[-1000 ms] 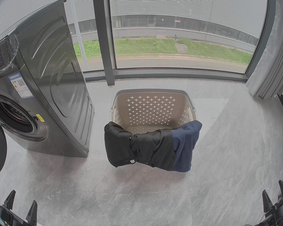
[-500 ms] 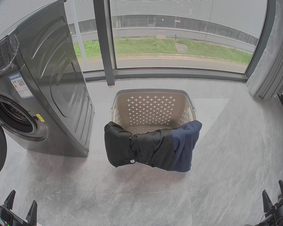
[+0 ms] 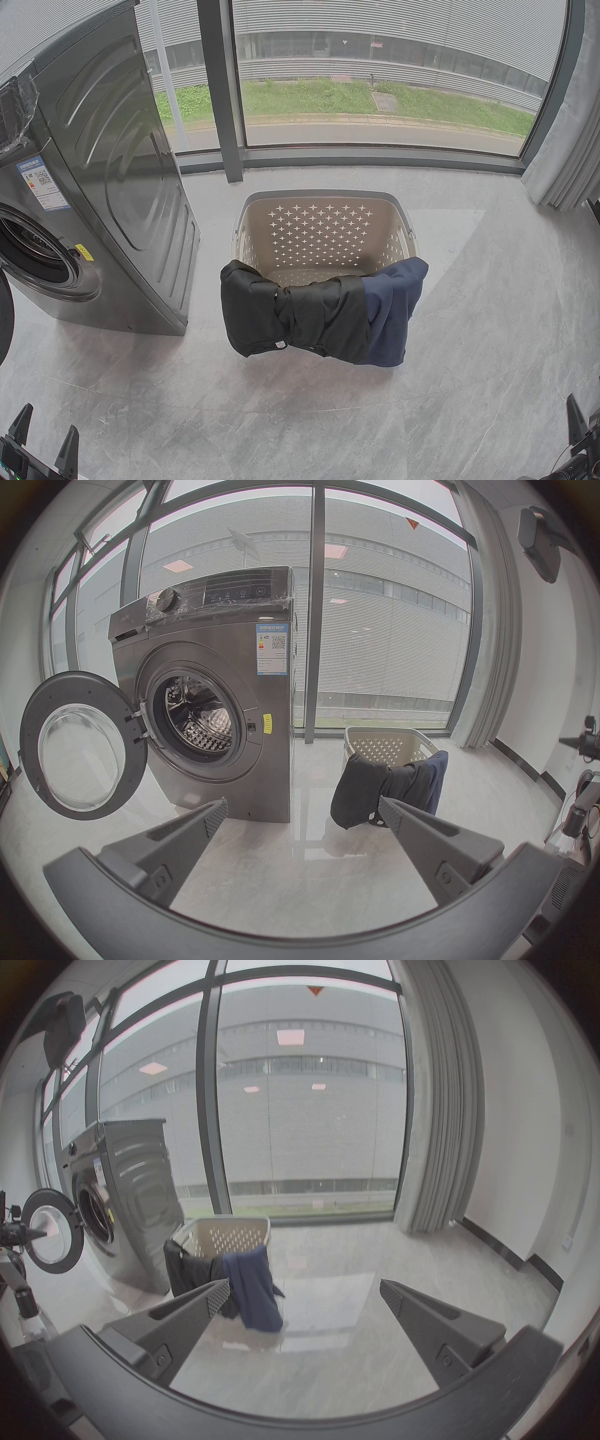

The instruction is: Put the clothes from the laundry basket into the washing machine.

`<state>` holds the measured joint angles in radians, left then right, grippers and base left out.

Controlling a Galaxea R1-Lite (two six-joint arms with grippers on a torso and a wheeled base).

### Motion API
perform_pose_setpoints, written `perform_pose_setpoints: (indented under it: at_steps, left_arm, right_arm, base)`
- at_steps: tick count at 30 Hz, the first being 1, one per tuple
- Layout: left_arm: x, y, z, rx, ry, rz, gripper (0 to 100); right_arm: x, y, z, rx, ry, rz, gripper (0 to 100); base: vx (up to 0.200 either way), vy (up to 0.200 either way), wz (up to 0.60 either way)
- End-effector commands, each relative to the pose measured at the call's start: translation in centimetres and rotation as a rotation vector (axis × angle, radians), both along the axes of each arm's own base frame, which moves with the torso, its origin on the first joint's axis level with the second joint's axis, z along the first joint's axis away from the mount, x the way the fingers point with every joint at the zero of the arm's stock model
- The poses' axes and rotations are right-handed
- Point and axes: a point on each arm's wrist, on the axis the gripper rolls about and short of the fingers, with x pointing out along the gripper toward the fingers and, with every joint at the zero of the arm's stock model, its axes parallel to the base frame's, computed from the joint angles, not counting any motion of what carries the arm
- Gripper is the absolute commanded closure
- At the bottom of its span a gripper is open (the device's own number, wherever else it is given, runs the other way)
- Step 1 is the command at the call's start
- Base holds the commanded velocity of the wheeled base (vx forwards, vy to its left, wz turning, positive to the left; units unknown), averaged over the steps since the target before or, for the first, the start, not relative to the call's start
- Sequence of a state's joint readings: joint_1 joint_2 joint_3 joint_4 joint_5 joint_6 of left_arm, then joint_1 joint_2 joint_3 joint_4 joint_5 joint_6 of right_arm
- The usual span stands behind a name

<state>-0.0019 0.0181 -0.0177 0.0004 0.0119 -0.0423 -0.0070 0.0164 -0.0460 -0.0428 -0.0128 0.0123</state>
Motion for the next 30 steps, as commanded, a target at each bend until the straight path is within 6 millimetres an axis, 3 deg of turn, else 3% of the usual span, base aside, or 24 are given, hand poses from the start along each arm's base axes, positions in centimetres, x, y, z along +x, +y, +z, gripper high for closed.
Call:
perform_pose_setpoints:
  at_steps: [1,2,3,5,9,13,16,20,30]
  left_arm:
    - [0.1,0.0,-0.5,-0.001,0.007,0.001,0]
    - [0.1,0.0,-0.5,-0.001,0.007,0.001,0]
    - [0.1,0.0,-0.5,-0.001,0.007,0.001,0]
    - [0.1,0.0,-0.5,-0.001,0.007,0.001,0]
    - [0.1,0.0,-0.5,-0.001,0.007,0.001,0]
    - [0.1,0.0,-0.5,-0.001,0.007,0.001,0]
    - [0.1,0.0,-0.5,-0.001,0.007,0.001,0]
    - [0.1,0.0,-0.5,-0.001,0.007,0.001,0]
    - [0.1,0.0,-0.5,-0.001,0.007,0.001,0]
  right_arm:
    - [0.7,0.0,5.1,0.002,-0.021,0.037,0]
    - [0.7,0.0,5.1,0.002,-0.021,0.037,0]
    - [2.7,0.0,5.6,0.013,0.093,0.095,0]
    - [4.2,0.2,5.7,0.029,0.172,0.133,0]
    - [9.0,1.3,5.9,0.126,0.377,0.208,0]
    - [13.8,2.4,6.0,0.211,0.465,0.198,0]
    - [16.0,2.9,5.2,0.207,0.499,0.187,0]
    - [17.9,3.2,4.6,0.201,0.509,0.178,0]
    - [20.2,3.7,3.5,0.196,0.57,0.163,0]
  base:
    - [0.0,0.0,0.0]
    - [0.0,0.0,0.0]
    - [0.0,0.0,0.0]
    - [0.0,0.0,0.0]
    - [0.0,0.0,0.0]
    - [0.0,0.0,0.0]
    - [0.0,0.0,0.0]
    - [0.0,0.0,0.0]
    - [0.0,0.0,0.0]
